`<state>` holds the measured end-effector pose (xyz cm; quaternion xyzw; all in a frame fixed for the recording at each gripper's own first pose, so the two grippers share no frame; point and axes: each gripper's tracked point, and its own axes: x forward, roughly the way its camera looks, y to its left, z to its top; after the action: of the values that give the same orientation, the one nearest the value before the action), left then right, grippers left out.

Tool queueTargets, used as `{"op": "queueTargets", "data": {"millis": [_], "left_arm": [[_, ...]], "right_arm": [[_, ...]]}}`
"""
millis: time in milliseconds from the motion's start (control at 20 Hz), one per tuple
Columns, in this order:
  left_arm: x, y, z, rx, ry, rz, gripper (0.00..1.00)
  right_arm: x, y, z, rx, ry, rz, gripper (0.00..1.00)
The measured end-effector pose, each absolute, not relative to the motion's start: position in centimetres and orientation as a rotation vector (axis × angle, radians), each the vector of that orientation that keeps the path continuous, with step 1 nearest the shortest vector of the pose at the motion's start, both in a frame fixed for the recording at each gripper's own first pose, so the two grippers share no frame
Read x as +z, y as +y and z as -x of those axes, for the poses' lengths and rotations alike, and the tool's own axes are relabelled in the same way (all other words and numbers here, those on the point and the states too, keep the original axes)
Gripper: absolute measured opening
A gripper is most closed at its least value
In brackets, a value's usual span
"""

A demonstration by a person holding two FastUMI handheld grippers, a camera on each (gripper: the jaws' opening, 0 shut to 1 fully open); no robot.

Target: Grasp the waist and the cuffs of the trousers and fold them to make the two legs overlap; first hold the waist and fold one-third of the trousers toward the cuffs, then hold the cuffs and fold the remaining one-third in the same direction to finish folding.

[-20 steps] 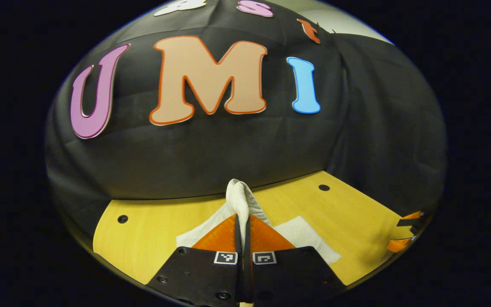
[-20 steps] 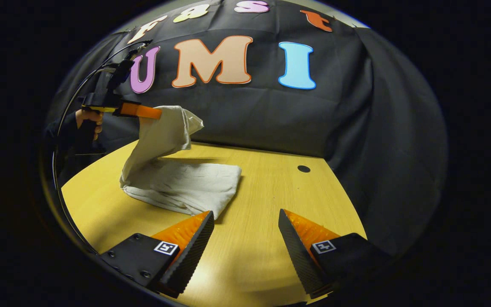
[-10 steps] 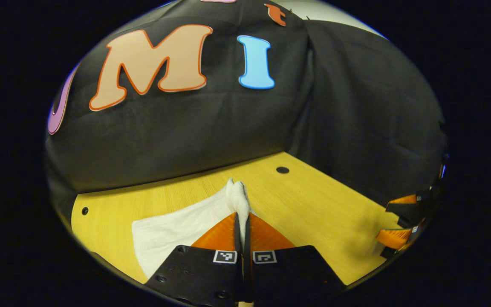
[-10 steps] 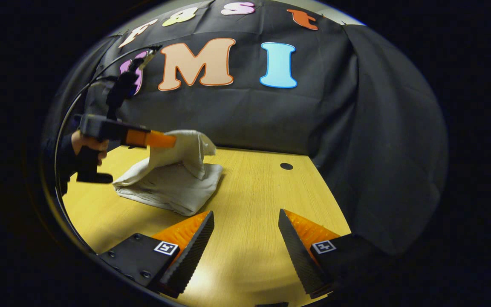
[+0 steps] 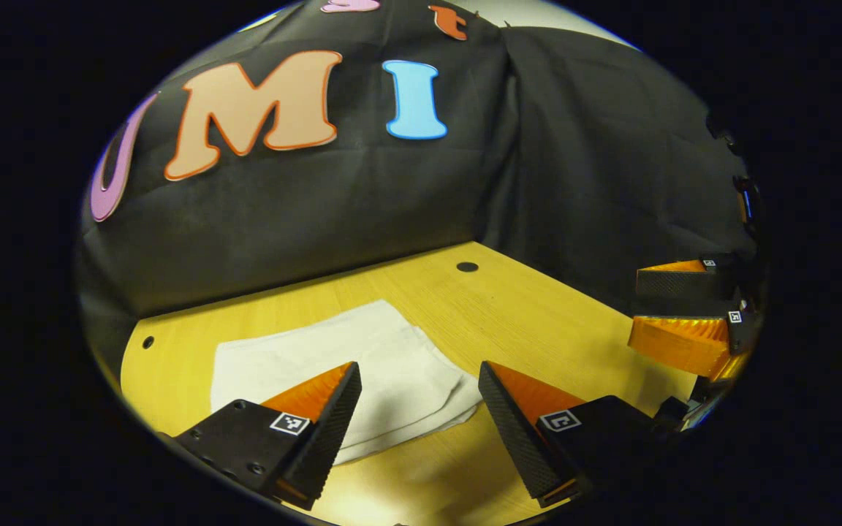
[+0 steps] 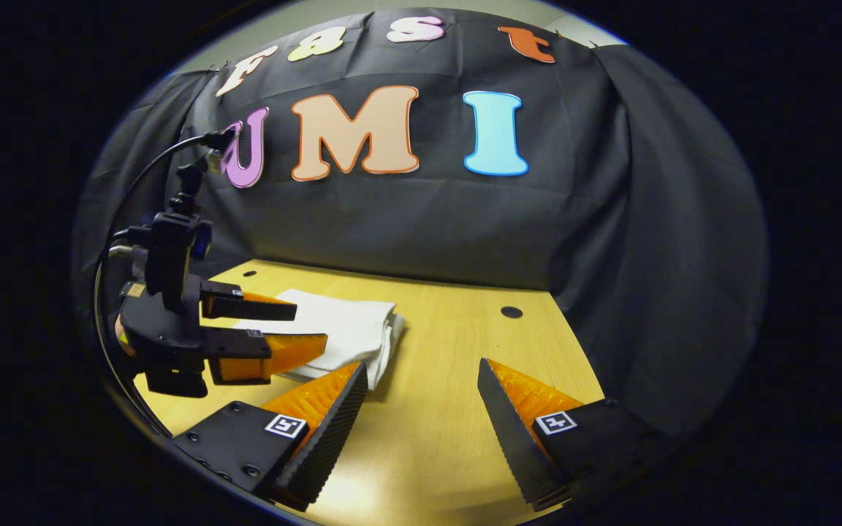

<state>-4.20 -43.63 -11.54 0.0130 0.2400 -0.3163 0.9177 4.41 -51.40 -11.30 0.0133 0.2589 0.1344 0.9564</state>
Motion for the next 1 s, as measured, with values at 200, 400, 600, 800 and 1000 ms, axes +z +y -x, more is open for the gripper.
{"op": "queueTargets", "data": {"millis": [200, 400, 600, 800, 1000], "left_arm": [[-6.7, -35.7, 2.6, -0.469, 0.395, 0.03, 0.97], [-2.4, -26.6, 1.5, -0.328, 0.337, 0.076, 0.97], [-0.3, -18.5, 0.4, -0.197, 0.259, -0.01, 0.97], [2.7, -14.8, 0.8, -0.151, 0.178, -0.071, 0.98], [4.1, -14.5, 0.9, -0.16, 0.139, -0.066, 0.96]], "right_arm": [[-8.1, -47.3, -6.0, 0.297, 0.463, -0.078, 0.98], [-5.4, -42.5, -6.8, 0.33, 0.419, -0.089, 0.98], [-1.6, -39.6, -7.9, 0.302, 0.336, -0.113, 0.98], [2.5, -38.3, -8.8, 0.267, 0.224, -0.149, 0.98], [3.1, -38.7, -9.4, 0.223, 0.204, -0.145, 0.98]]}}
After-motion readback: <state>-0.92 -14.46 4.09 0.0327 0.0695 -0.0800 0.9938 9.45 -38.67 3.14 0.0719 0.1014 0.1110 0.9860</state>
